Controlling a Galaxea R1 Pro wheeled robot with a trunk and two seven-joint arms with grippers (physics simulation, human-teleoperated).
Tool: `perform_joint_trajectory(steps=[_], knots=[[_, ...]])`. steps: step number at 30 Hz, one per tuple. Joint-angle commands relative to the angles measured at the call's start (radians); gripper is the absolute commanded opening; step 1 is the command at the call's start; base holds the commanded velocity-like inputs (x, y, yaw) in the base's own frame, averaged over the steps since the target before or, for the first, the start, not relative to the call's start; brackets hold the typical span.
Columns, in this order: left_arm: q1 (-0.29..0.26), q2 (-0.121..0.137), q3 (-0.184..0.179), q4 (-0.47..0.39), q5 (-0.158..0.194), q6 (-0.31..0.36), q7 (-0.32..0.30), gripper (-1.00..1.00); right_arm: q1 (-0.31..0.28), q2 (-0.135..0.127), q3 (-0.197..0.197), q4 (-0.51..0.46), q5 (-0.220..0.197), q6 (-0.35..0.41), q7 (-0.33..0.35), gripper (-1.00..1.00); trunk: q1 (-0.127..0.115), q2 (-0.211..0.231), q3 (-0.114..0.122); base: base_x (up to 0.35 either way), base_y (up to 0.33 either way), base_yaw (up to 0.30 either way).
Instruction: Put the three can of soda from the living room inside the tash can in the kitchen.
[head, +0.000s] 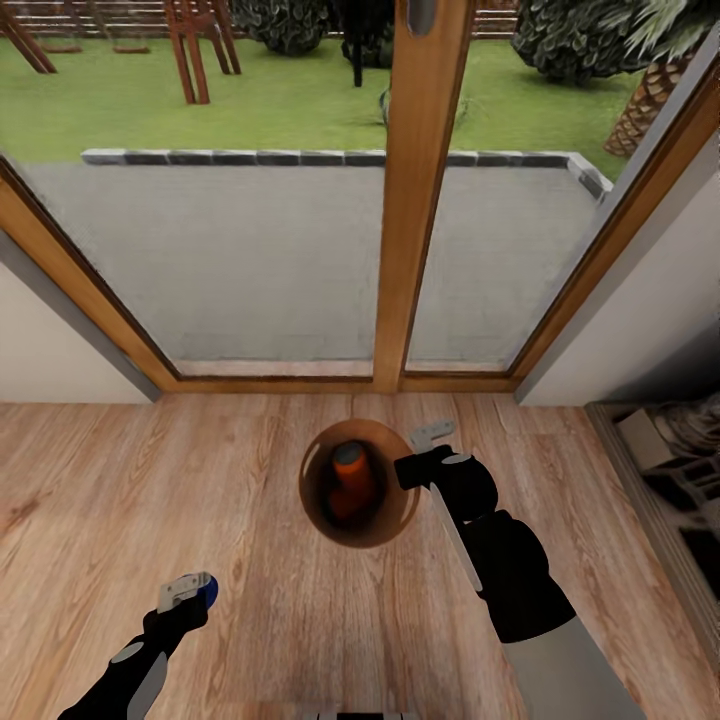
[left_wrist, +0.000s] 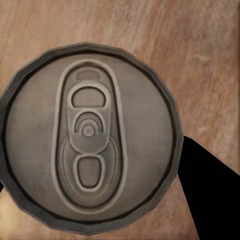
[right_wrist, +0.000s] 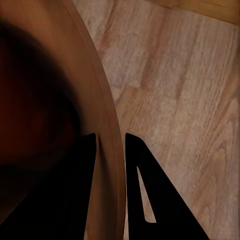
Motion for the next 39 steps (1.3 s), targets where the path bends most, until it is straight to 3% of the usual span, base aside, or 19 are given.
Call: perform_joint_trajectory(steps=[1,8,16,39], knots=[[0.0,0.0,0.0,0.0,-0.001,0.0,0.001,-1.0,0.0,0.0,0.001,0.0,-0.018,-0.001,0.0,-1.0,-0.004,0.007,0.003,0.0,0.0,0.0],[0.0,0.0,0.0,0.0,-0.001,0.001,-0.002,-1.0,0.0,0.0,0.001,0.002,-0.017,-0.002,0.0,-1.0,-0.031,0.056,0.025,0.0,0.0,0.0],[0.0,0.001,0.003,-0.011,-0.002,0.002,-0.105,-1.0,0.001,0.001,0.001,0.003,-0.017,-0.002,0.0,-1.0,-0.061,0.112,0.05,0.0,0.0,0.0],[0.0,0.002,0.005,-0.04,-0.003,0.009,-0.118,-1.0,0.001,0.001,0.002,0.004,-0.017,-0.002,0.0,-1.0,-0.15,0.273,0.122,0.0,0.0,0.0]])
